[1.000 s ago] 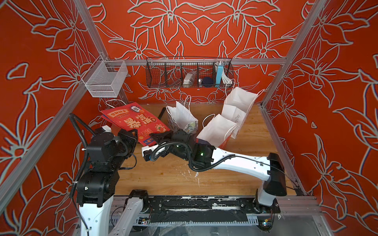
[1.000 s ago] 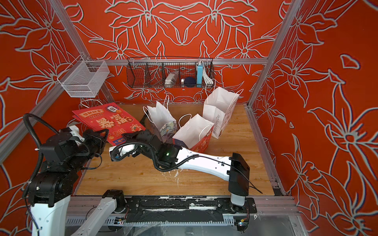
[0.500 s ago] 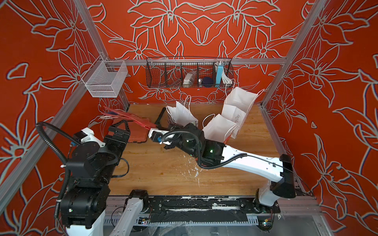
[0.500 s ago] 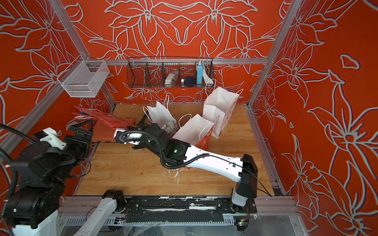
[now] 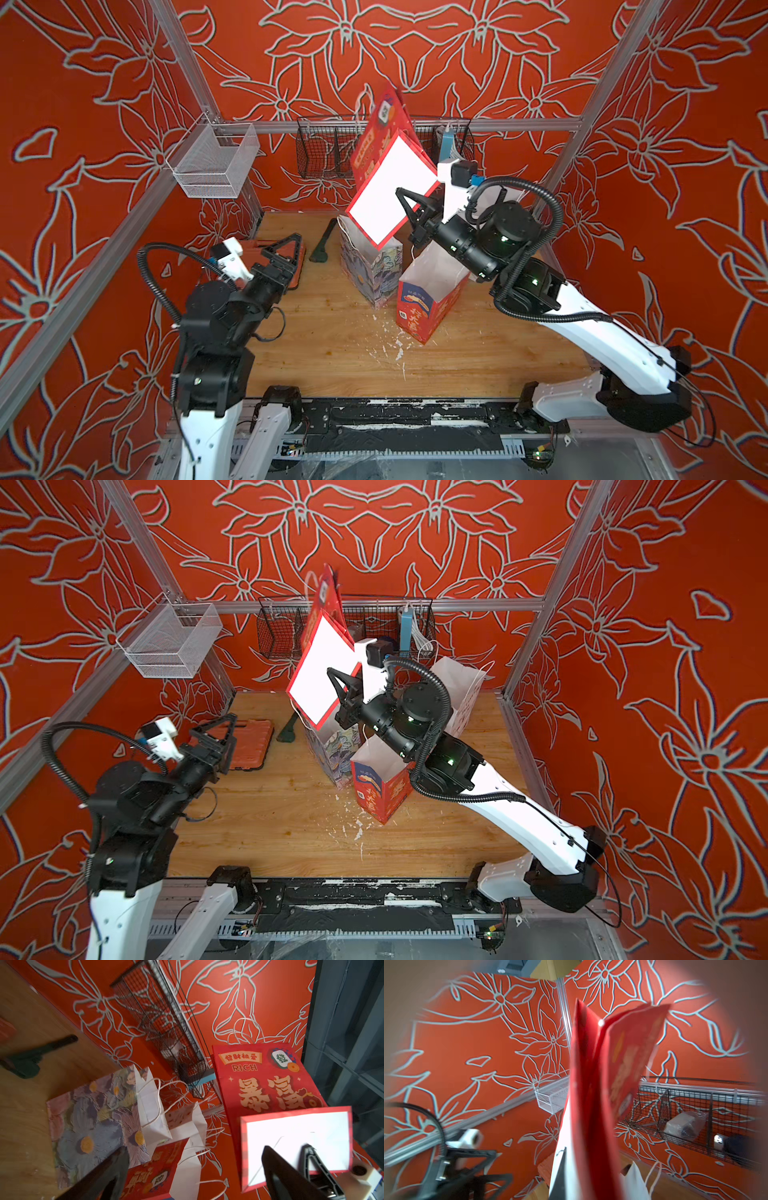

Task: Put away the paper bag
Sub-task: Press the paper bag.

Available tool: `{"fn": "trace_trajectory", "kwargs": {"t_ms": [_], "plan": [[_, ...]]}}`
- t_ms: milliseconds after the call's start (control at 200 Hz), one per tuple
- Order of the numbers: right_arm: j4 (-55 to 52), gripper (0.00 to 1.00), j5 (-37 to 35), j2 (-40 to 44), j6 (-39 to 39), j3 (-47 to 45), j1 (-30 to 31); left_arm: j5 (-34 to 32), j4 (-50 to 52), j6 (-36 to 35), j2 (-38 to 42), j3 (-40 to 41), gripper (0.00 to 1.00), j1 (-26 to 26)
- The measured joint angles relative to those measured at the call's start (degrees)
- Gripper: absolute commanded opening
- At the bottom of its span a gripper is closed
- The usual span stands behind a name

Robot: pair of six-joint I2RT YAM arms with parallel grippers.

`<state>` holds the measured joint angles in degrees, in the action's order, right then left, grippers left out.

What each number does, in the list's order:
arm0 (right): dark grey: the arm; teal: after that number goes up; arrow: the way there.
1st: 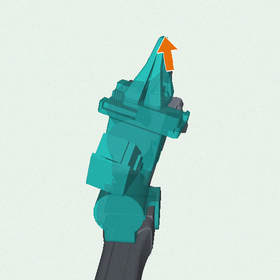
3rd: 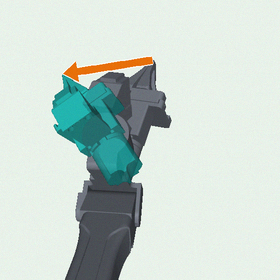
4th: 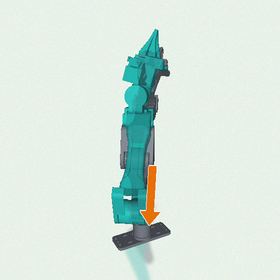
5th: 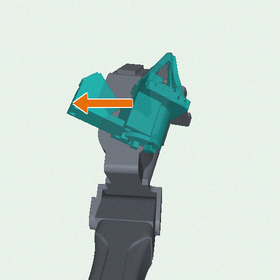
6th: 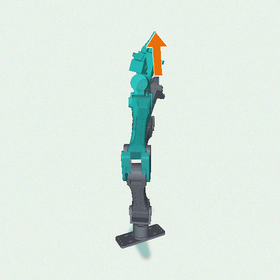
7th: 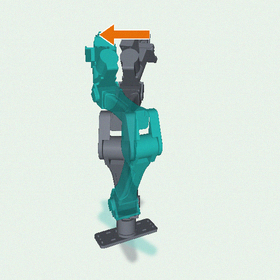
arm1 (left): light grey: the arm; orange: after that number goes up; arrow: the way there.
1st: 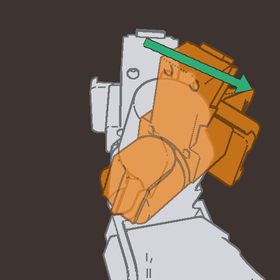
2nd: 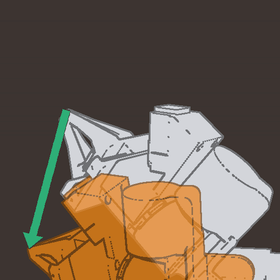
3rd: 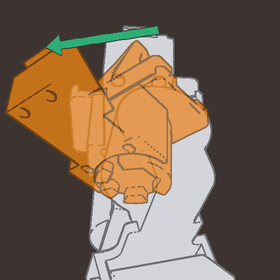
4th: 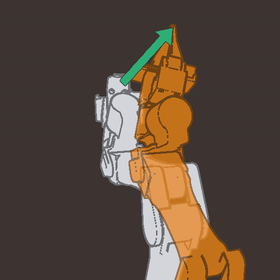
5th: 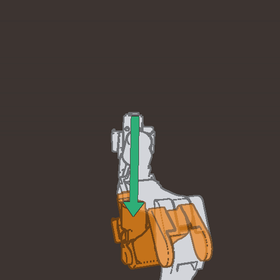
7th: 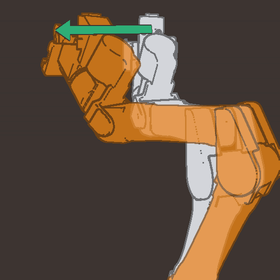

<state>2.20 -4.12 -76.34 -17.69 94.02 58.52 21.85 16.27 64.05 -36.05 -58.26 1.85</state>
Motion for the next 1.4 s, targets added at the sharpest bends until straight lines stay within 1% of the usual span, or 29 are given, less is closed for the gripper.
{"fn": "trace_trajectory", "kwargs": {"t_ms": [110, 195, 340, 430, 510, 616, 861, 1051, 1086, 1126, 1401], "plan": [[1.3, 0.00, 2.1, 0.0, -4.4, 0.0, 0.0, 6.2, -11.1, 4.3, -3.6, 3.5, 0.98, 0.0], [2.9, 0.00, 4.3, -1.5, -7.9, 0.1, 0.0, 8.7, -18.6, 7.2, -4.7, 4.0, 0.98, 0.0], [5.1, 0.00, 8.5, -4.6, -12.5, 0.1, 0.0, 9.0, -32.1, 13.5, -4.3, 6.6, 0.98, 0.0], [4.9, 0.00, 9.7, -5.2, -13.7, 0.1, 0.0, 8.0, -36.8, 16.4, -3.4, 8.7, 0.98, 0.0], [4.6, 0.00, 9.6, -4.9, -14.1, 0.2, 0.0, 7.8, -38.1, 18.1, -3.0, 9.3, 0.98, 0.0], [2.6, 0.00, 7.6, -5.2, -14.4, 2.3, 0.0, 8.2, -37.7, 19.8, -2.4, 9.2, 0.98, 0.0], [-2.7, 0.00, 2.4, -11.8, -16.6, 16.4, 0.0, 11.5, -34.3, 20.0, -2.5, 5.2, 0.98, -0.1], [-6.5, 0.00, 1.0, -16.3, -19.2, 21.6, 0.6, 12.7, -36.1, 20.0, -4.6, 3.3, 0.97, -1.1], [-7.0, 0.00, 1.0, -17.1, -19.6, 22.2, 0.8, 12.8, -36.6, 20.0, -5.2, 3.3, 0.96, -1.4], [-7.6, 0.00, 1.1, -17.9, -20.1, 22.7, 1.1, 12.9, -37.0, 20.0, -5.9, 3.1, 0.92, -1.7], [-8.3, 0.00, 2.8, -19.3, -23.0, 23.6, 1.8, 12.5, -37.3, 20.1, -8.3, 2.9, 0.56, -3.0]]}}
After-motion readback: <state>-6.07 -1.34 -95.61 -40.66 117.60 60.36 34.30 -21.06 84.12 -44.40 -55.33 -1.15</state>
